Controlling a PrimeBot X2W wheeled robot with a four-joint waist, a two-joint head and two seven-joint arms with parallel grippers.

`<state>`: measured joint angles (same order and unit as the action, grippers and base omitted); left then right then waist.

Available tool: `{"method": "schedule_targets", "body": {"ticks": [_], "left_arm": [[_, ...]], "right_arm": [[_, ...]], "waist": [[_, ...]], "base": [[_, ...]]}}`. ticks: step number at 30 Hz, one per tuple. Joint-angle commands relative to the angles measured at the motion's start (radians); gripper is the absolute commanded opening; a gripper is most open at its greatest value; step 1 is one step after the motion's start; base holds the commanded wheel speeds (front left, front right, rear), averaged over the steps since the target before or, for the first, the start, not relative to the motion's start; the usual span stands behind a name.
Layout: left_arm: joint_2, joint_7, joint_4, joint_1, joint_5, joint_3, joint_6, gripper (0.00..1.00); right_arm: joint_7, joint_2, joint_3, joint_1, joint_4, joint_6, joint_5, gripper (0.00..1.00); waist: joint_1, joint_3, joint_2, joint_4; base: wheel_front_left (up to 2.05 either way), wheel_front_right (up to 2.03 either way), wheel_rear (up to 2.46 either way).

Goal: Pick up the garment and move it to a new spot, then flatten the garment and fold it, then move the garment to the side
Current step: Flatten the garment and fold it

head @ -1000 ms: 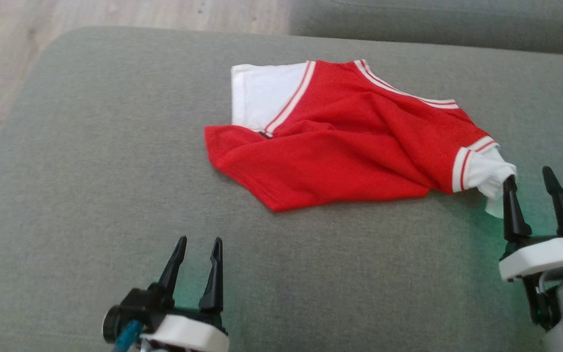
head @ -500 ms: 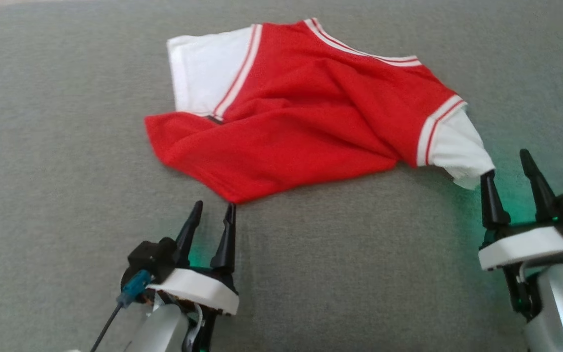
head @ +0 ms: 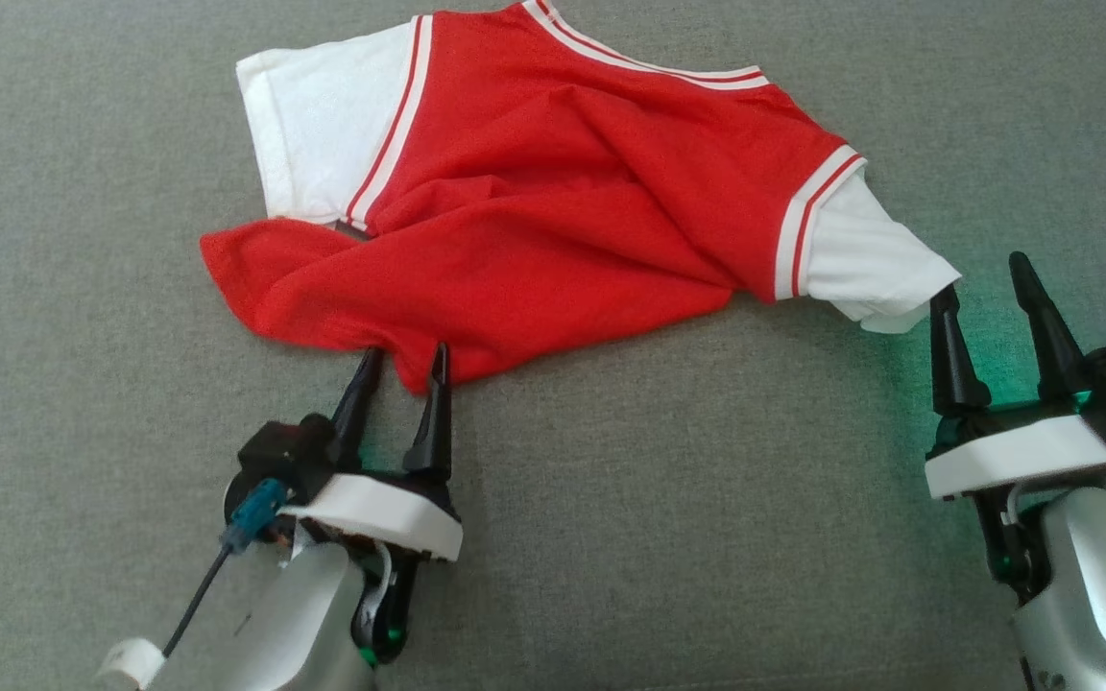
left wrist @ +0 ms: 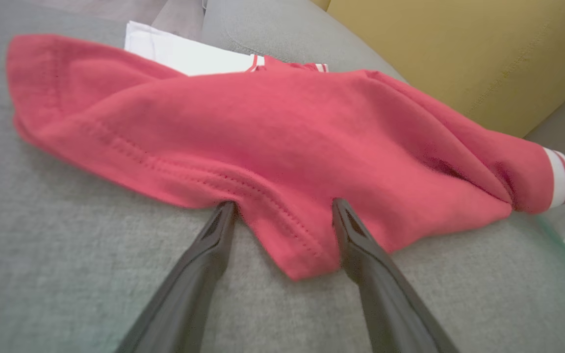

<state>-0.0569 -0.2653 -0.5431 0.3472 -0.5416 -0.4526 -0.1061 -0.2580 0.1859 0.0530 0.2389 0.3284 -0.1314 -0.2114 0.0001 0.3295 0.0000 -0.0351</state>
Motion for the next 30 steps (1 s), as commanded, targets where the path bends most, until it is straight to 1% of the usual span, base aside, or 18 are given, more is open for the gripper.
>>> {"method": "schedule_targets", "body": {"ticks": [1,2,5,11,13,17,19,22,26,30], "left_arm": [[0.007,0.004,0.024,0.020,0.013,0.024,-0.024,0.36],[0.007,0.004,0.042,0.020,0.028,0.041,-0.024,0.00],[0.007,0.004,0.123,-0.004,0.101,0.078,-0.024,0.00],[0.007,0.004,0.290,-0.072,0.201,0.121,-0.024,0.00],[0.007,0.004,0.353,-0.102,0.231,0.124,-0.024,0.00],[0.007,0.004,0.444,-0.161,0.288,0.100,-0.024,0.00],[0.007,0.004,0.483,-0.184,0.315,0.095,-0.024,0.00],[0.007,0.004,0.540,-0.214,0.348,0.112,-0.024,0.00],[0.007,0.004,0.545,-0.241,0.392,0.160,-0.024,0.00],[0.002,0.004,0.471,-0.208,0.430,0.227,-0.024,0.00]], "right_arm": [[-0.004,0.000,0.018,0.021,-0.030,0.001,-0.005,1.00],[-0.004,-0.002,0.018,0.020,-0.028,0.001,-0.005,1.00],[-0.004,-0.009,0.006,0.008,-0.017,0.001,-0.010,1.00],[-0.004,-0.029,-0.009,-0.025,0.003,0.001,-0.017,1.00],[-0.004,-0.038,-0.016,-0.040,0.011,0.001,-0.016,1.00],[-0.004,-0.059,-0.034,-0.075,0.026,0.001,-0.010,1.00],[-0.004,-0.066,-0.042,-0.087,0.034,0.001,-0.006,1.00],[-0.004,-0.076,-0.051,-0.099,0.041,0.001,-0.002,1.00],[-0.004,-0.087,-0.043,-0.095,0.041,0.001,0.000,1.00],[-0.004,-0.086,-0.019,-0.077,0.032,0.001,-0.004,1.00]], "waist": [[-0.0001,-0.004,0.0000,0.001],[-0.0001,-0.007,0.0000,0.001],[-0.0001,-0.038,0.0000,0.016],[-0.0001,-0.114,0.0000,0.070],[-0.0001,-0.145,0.0000,0.093],[-0.0001,-0.200,0.0000,0.139],[-0.0001,-0.217,0.0000,0.157],[-0.0001,-0.227,0.0000,0.175],[-0.0001,-0.214,0.0000,0.169],[-0.0001,-0.173,0.0000,0.139]], "base": [[0.00,0.00,0.00],[0.00,0.00,0.00],[0.00,0.00,0.00],[0.00,0.00,0.00],[0.00,0.00,0.00],[0.00,0.00,0.00],[0.00,0.00,0.00],[0.00,0.00,0.00],[0.00,0.00,0.00],[0.00,0.00,0.00]]}}
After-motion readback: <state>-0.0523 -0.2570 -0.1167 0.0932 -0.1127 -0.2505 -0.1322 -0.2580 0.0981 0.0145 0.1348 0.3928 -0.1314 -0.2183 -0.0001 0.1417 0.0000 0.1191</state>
